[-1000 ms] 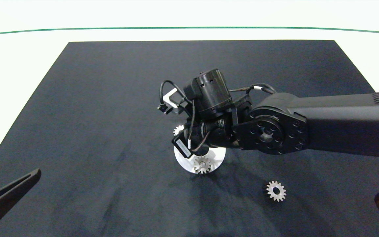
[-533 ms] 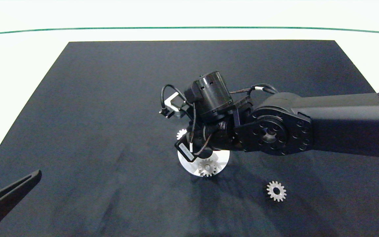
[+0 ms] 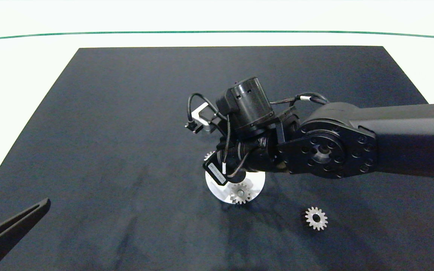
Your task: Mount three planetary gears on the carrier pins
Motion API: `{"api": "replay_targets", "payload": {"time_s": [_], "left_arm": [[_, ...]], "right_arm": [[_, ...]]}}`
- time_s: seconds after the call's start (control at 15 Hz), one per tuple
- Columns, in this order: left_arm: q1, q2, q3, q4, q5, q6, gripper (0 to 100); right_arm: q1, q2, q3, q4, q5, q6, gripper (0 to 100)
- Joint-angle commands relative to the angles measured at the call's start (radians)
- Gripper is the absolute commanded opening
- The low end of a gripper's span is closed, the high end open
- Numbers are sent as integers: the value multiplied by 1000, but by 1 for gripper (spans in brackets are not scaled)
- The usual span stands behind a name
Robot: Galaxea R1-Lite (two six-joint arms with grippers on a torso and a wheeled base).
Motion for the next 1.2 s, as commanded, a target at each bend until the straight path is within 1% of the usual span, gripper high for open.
{"api": "replay_targets", "payload": {"time_s": [0.07, 0.27, 0.33, 0.4, 0.47, 0.53, 0.6, 0.67, 0.73, 0.8, 0.87, 1.0, 1.2], "left_arm": [[2, 2, 7, -1, 2, -1, 100], [12, 4, 8, 1, 2, -3, 100], [12, 4, 8, 1, 2, -3, 100], [14, 4, 8, 1, 2, -3, 100], [15, 4, 8, 1, 2, -3, 100], [15, 5, 8, 1, 2, -6, 100], [15, 7, 8, 1, 2, -9, 100], [18, 5, 10, 1, 2, -9, 100], [34, 5, 14, 1, 2, -9, 100], [41, 5, 17, 1, 2, -9, 100], [43, 5, 17, 1, 2, -9, 100], [43, 5, 17, 1, 2, -9, 100], [44, 2, 17, 1, 2, -9, 100]], "right_arm": [[1, -46, 27, 4, -1, 28, 100], [20, -149, 133, 22, -1, 34, 100], [23, -203, 191, 27, -8, 37, 100], [23, -250, 245, 27, -29, 40, 100], [23, -298, 299, 27, -35, 43, 100], [23, -347, 357, 27, -38, 52, 100], [23, -398, 423, 25, -46, 54, 100], [23, -442, 486, 25, -61, 54, 100], [23, -487, 552, 25, -70, 54, 100], [20, -526, 602, 25, -73, 52, 100], [18, -562, 644, 25, -77, 52, 100], [15, -615, 716, 25, -98, 51, 100], [-3, -672, 817, 8, -120, 52, 100]]}}
